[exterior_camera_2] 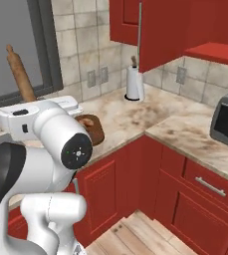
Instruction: Open the cabinet, retrieve the rolling pin, and place it next to the meat on the cutting board to prepare for tenderizing.
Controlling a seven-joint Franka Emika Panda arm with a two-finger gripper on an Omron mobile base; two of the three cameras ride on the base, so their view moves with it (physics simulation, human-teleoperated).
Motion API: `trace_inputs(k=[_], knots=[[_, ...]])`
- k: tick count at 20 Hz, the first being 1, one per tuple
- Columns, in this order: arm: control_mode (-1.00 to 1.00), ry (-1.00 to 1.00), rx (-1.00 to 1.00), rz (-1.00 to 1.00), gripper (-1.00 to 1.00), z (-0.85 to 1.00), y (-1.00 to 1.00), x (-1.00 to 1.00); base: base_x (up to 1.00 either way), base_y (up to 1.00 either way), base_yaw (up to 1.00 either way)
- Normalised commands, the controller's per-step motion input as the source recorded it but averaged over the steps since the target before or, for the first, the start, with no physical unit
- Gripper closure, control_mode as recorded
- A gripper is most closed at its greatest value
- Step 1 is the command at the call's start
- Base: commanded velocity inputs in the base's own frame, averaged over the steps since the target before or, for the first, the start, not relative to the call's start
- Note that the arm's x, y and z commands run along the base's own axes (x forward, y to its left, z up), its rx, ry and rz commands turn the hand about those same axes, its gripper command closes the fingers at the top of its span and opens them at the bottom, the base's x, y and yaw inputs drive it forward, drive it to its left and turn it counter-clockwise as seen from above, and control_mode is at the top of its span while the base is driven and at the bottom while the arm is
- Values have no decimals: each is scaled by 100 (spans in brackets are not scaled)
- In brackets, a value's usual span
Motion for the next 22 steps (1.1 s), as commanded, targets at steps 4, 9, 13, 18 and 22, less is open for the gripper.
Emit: trace_inputs(k=[4, 9, 13, 18, 22], knots=[[100, 0, 0, 0, 100, 0, 0, 0, 63, 0, 43], [100, 0, 0, 0, 100, 0, 0, 0, 58, 0, 44], [100, 0, 0, 0, 100, 0, 0, 0, 60, -2, 44], [100, 0, 0, 0, 100, 0, 0, 0, 61, -17, 42], [100, 0, 0, 0, 100, 0, 0, 0, 69, -24, 39]])
